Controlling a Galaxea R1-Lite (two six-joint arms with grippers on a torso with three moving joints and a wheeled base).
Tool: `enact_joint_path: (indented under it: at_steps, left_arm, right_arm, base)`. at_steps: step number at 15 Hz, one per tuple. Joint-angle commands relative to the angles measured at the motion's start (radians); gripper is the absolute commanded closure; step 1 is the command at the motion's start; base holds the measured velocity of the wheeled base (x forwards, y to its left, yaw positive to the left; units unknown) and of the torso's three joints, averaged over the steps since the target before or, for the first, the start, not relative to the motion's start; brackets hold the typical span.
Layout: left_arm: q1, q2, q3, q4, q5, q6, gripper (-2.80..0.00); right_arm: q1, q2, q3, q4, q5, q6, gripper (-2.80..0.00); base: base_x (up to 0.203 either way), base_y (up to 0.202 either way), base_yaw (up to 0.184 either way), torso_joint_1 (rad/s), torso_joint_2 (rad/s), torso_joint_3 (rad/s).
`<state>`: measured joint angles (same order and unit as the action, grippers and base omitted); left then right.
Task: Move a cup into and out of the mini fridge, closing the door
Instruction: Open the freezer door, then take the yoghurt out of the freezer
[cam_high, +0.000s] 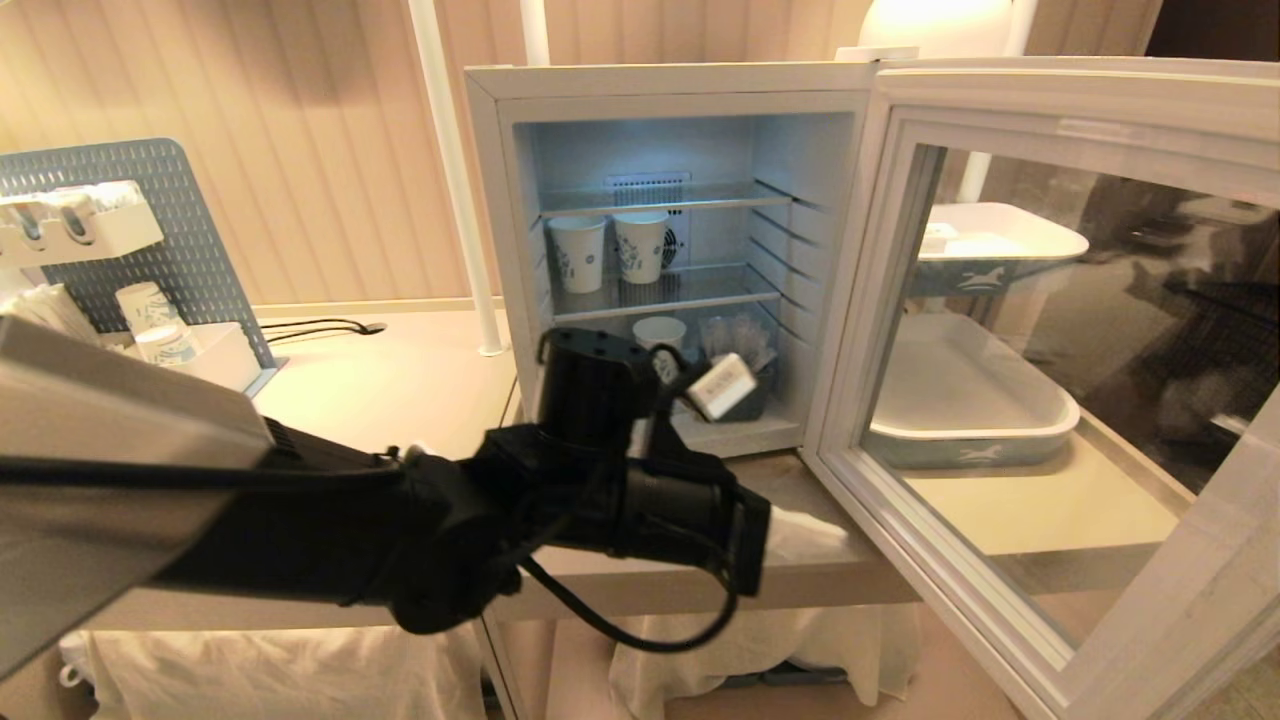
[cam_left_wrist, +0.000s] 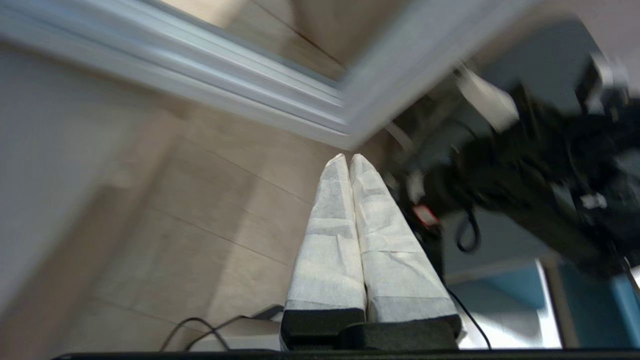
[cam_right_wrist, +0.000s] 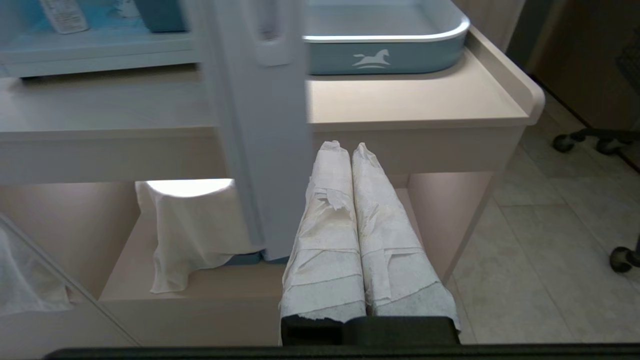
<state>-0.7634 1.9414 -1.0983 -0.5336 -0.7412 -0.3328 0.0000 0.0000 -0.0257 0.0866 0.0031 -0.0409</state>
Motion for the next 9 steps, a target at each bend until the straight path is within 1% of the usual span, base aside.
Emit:
enact_joint_path:
  at_steps: [1,3,5,7,9]
  left_arm:
    - [0.116,-0.154,0.015,0.053,0.013,-0.007,0.00]
    - [0.215,-0.367,0.012,0.186,0.070,-0.010,0.00]
    - [0.284,-0.610,-0.012,0.366,0.154,-0.010,0.00]
    - [0.327,-0.865,-0.056,0.601,0.264,-0.008,0.00]
    - [0.355,-1.119,-0.108,0.865,0.388,-0.008,0.00]
  right_arm:
    - [0.000,0.002,0.000,0.001,0.000,-0.002,0.00]
    - [0.000,0.002,0.000,0.001,0.000,-0.001,0.00]
    - [0.000,0.002,0.000,0.002,0.000,-0.003,0.00]
    - [0.000,0.002,0.000,0.004,0.000,-0.004,0.00]
    - [0.000,0.002,0.000,0.004,0.000,-0.004,0.00]
  base:
    - [0.000,0.000,0.000,0.000,0.00,0.000]
    - [0.000,0.000,0.000,0.000,0.00,0.000]
    - [0.000,0.000,0.000,0.000,0.00,0.000]
    - [0.000,0.000,0.000,0.000,0.00,0.000]
    - [0.000,0.000,0.000,0.000,0.00,0.000]
